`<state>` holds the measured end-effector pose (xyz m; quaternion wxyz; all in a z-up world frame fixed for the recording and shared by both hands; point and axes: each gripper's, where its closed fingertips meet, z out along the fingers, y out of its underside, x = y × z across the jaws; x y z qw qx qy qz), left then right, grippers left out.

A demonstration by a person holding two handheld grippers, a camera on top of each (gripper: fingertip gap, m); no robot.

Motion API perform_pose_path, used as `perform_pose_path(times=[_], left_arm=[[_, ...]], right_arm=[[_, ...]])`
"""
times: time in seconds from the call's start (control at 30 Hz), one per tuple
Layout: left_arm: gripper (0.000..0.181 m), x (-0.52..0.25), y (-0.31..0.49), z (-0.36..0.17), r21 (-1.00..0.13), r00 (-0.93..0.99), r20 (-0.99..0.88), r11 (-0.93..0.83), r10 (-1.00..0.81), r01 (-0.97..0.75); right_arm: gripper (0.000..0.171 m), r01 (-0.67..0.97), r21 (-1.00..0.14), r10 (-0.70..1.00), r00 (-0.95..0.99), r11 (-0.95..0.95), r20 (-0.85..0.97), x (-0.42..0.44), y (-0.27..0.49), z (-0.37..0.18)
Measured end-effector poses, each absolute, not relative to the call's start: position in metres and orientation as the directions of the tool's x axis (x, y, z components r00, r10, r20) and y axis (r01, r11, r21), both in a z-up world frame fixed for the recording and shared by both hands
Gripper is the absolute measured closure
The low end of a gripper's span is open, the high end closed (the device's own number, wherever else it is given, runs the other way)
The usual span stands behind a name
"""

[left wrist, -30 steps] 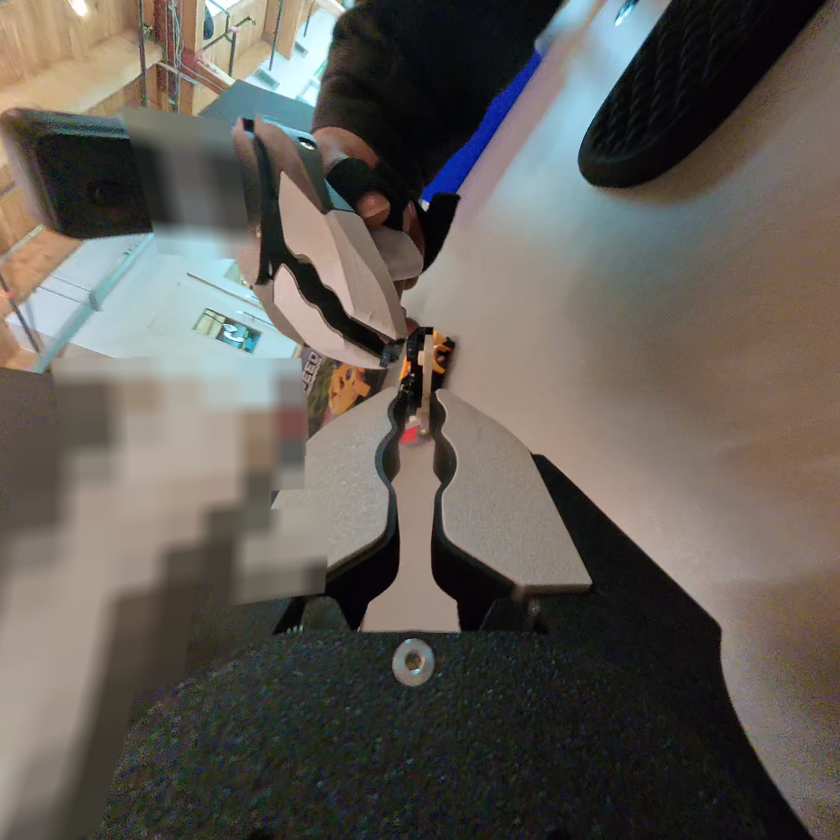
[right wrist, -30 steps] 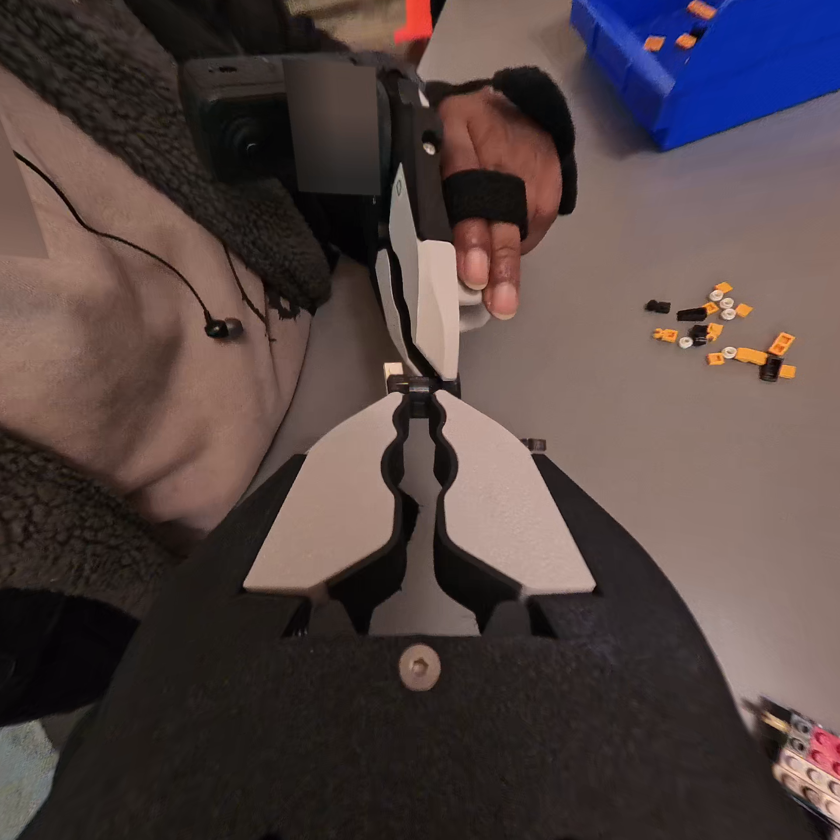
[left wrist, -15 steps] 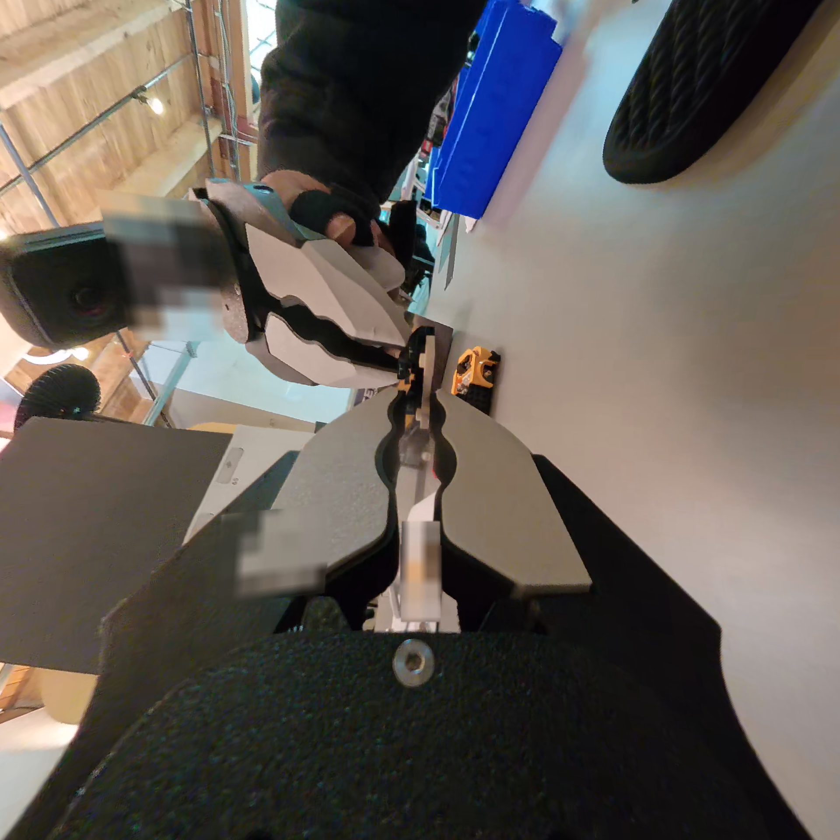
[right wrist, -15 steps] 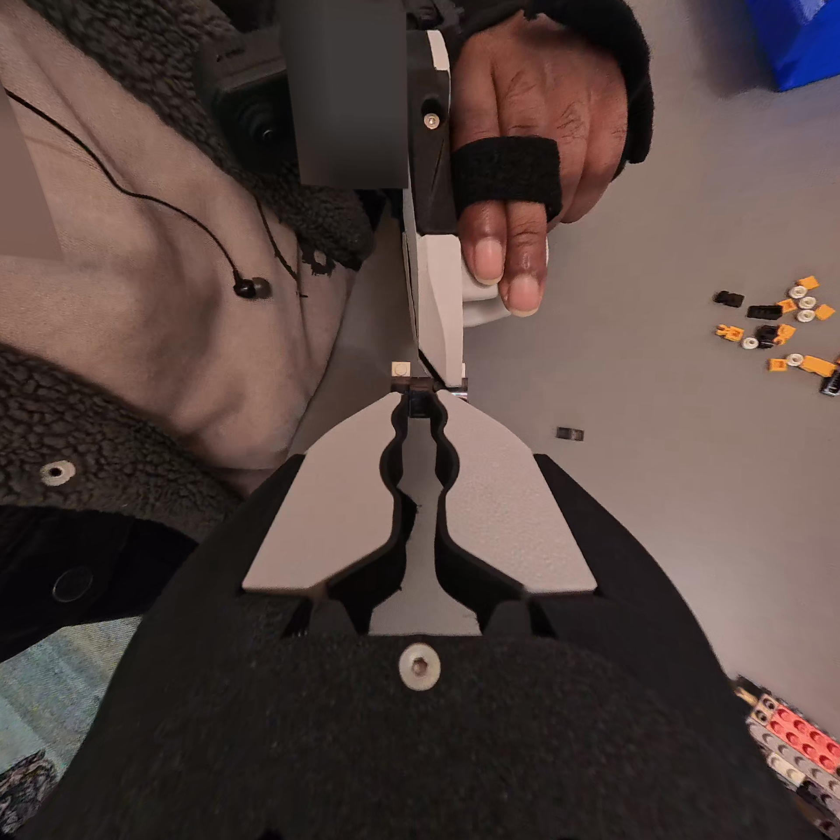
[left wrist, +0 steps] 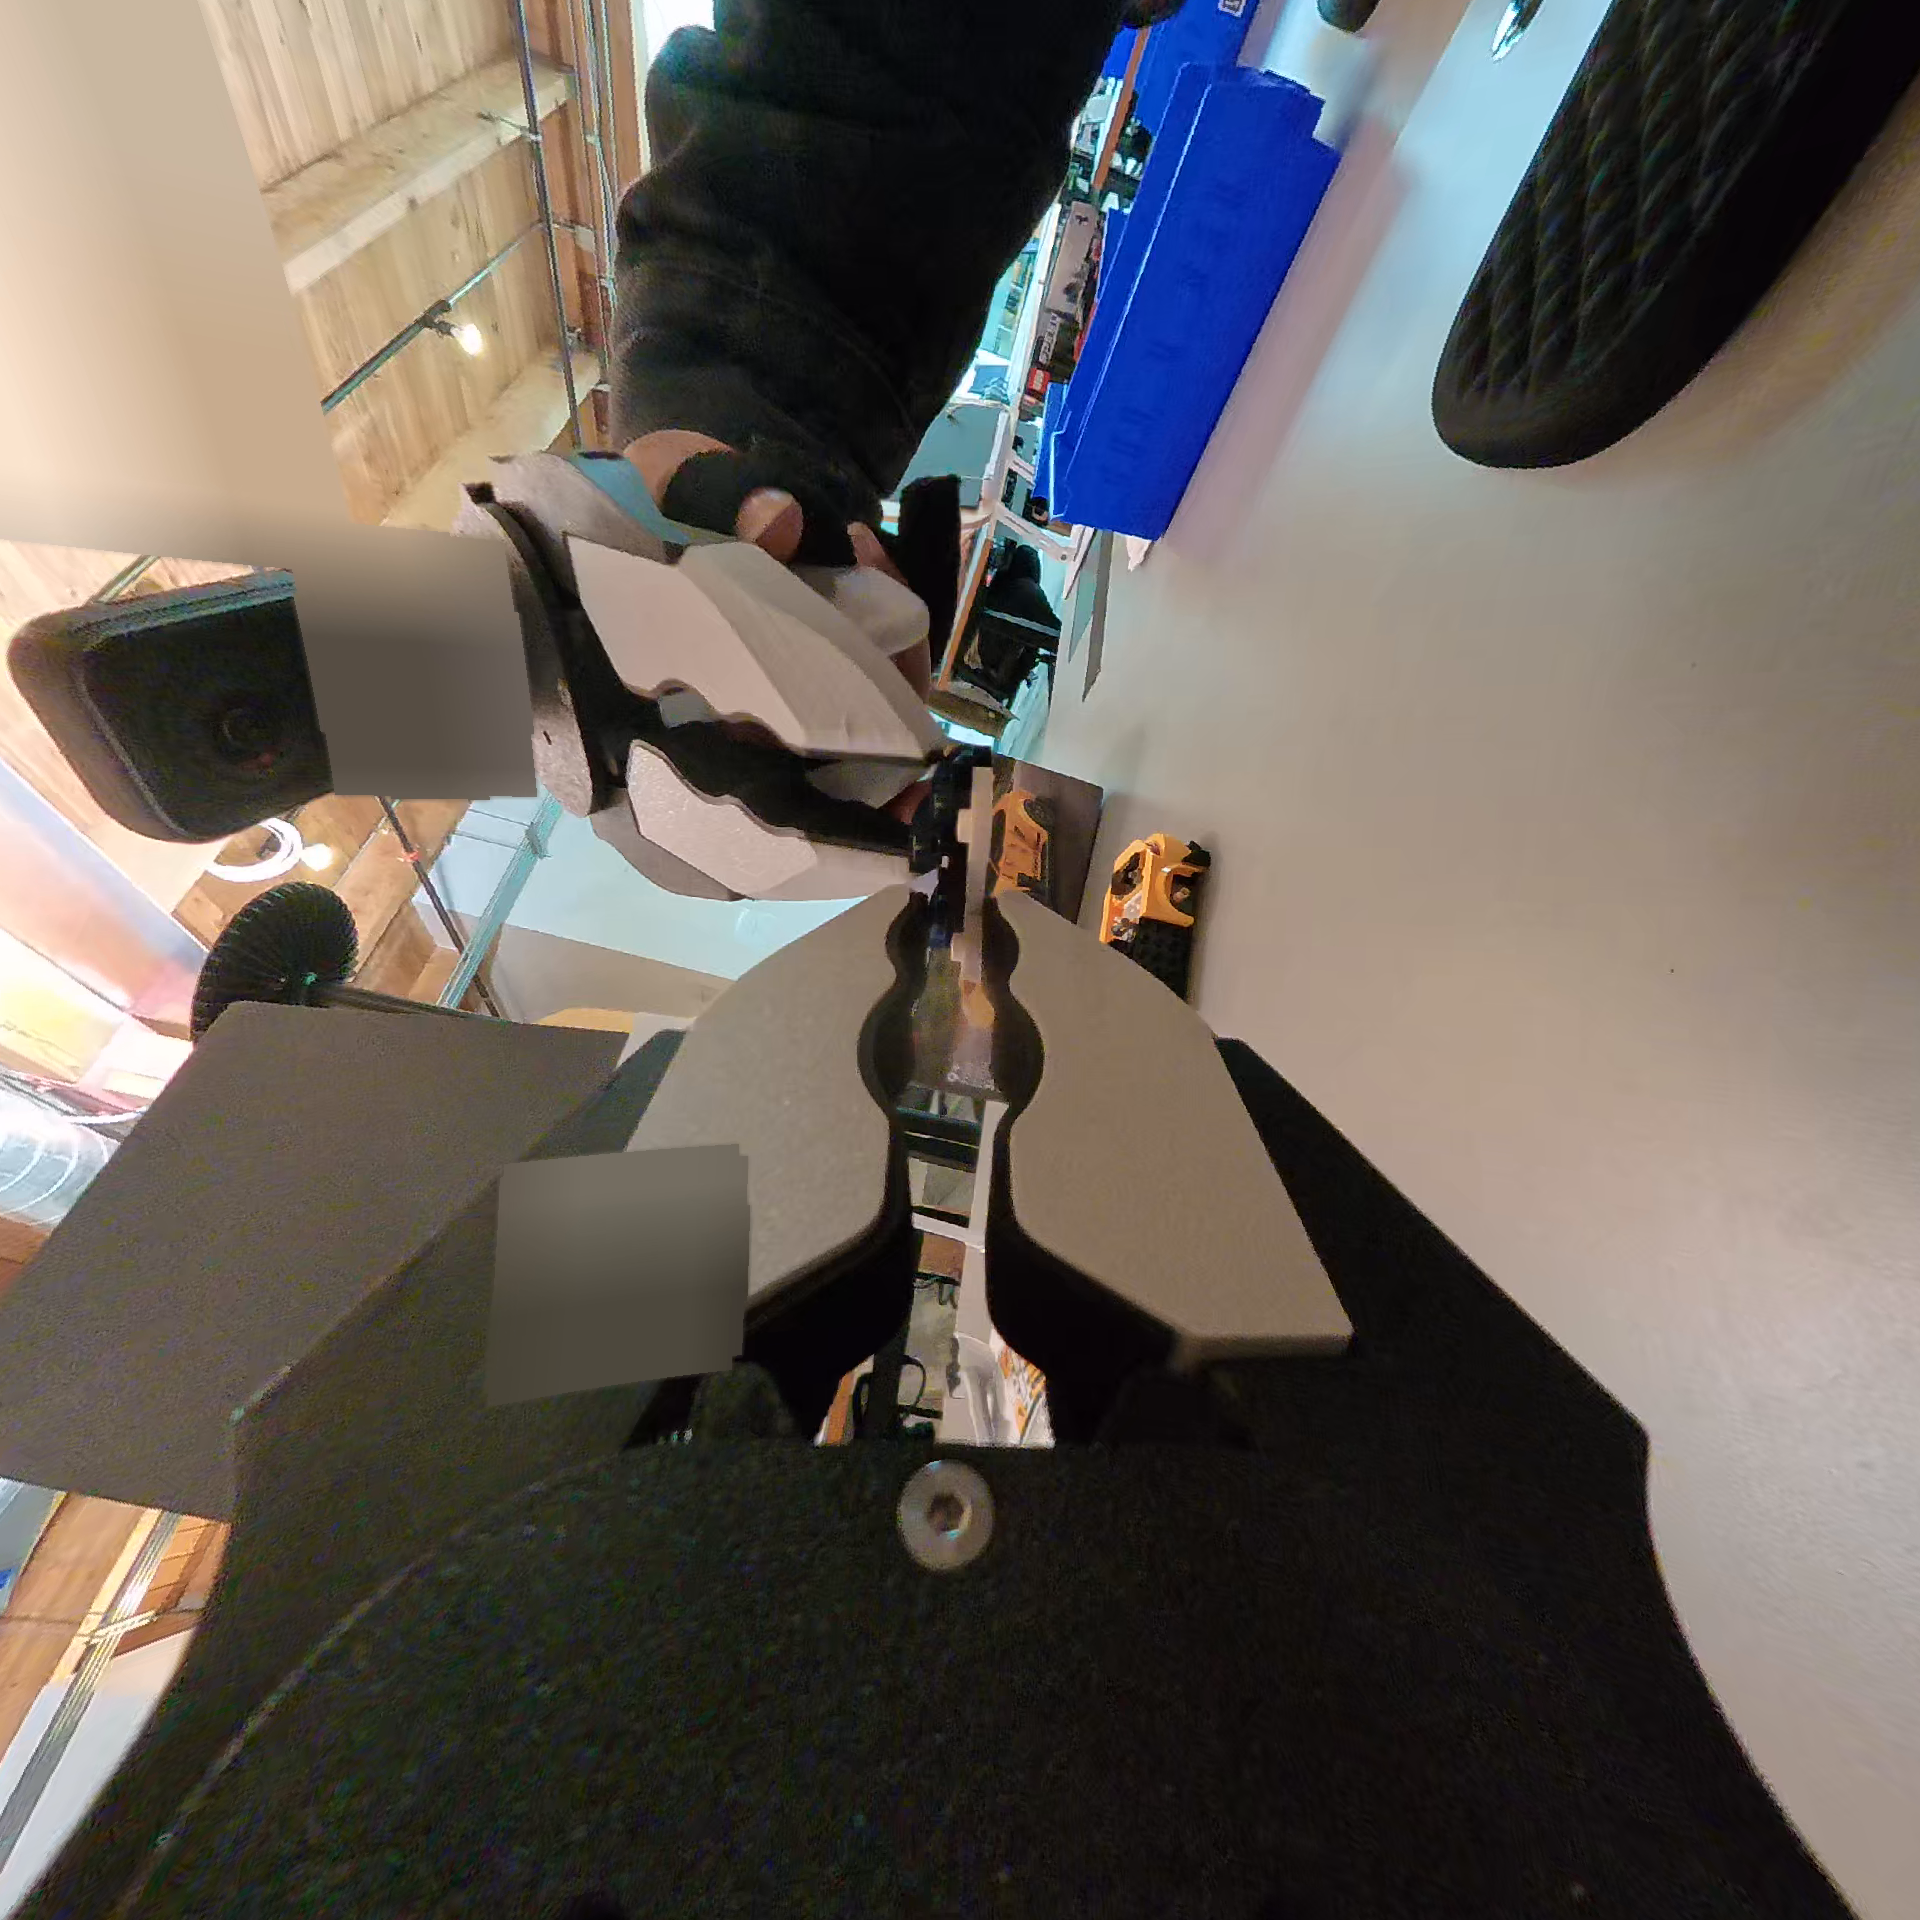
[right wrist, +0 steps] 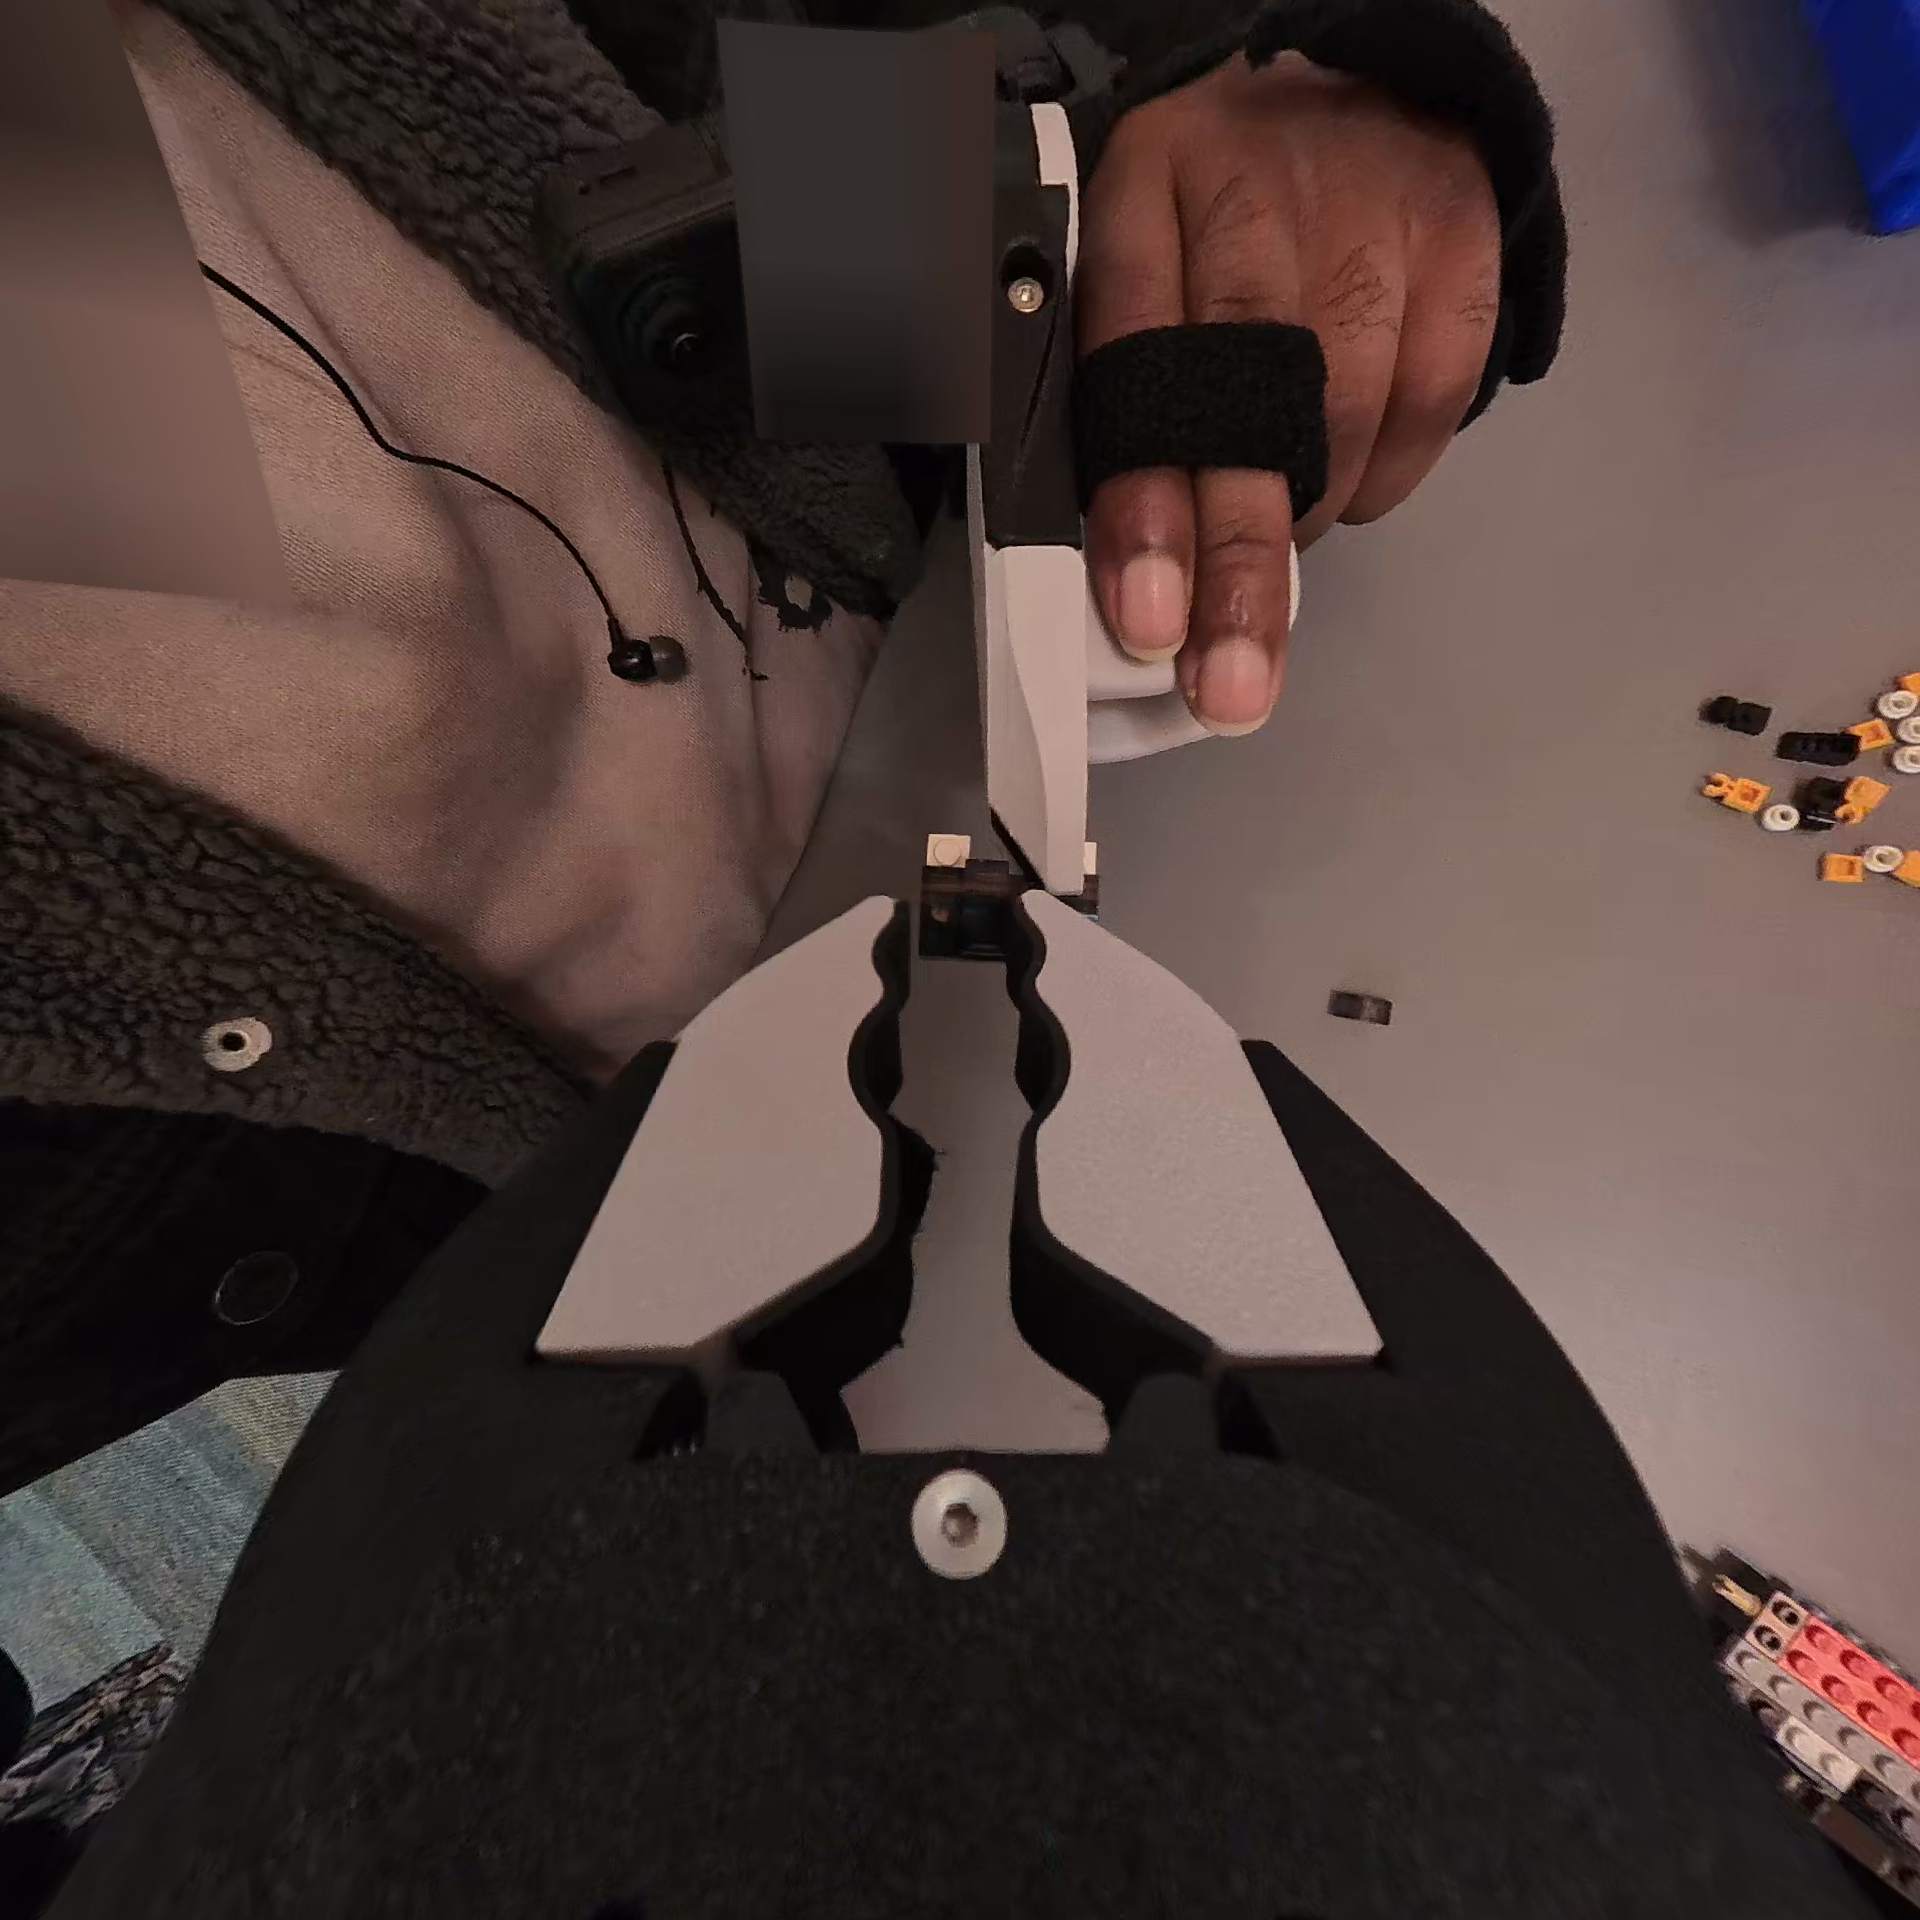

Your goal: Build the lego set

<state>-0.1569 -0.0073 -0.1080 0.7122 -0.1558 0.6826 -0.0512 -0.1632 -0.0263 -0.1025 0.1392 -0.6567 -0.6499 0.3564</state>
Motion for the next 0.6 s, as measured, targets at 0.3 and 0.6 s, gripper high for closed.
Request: perform_pose_path(times=[0.3, 0.6], left_arm=[[0.172, -0.157, -0.01, -0.104, -0.279, 0.075, -0.96, 0.951, -0.271, -0.132], [0.172, -0.157, -0.012, -0.101, -0.277, 0.088, -0.96, 0.953, -0.267, -0.126]], right_arm=[[0.15, 0.767, -0.635, 0.958, -0.104, -0.095, -0.269, -0.162, -0.032, -0.1], [0.142, 0.773, -0.632, 0.972, -0.101, -0.057, -0.211, -0.165, -0.038, -0.097]])
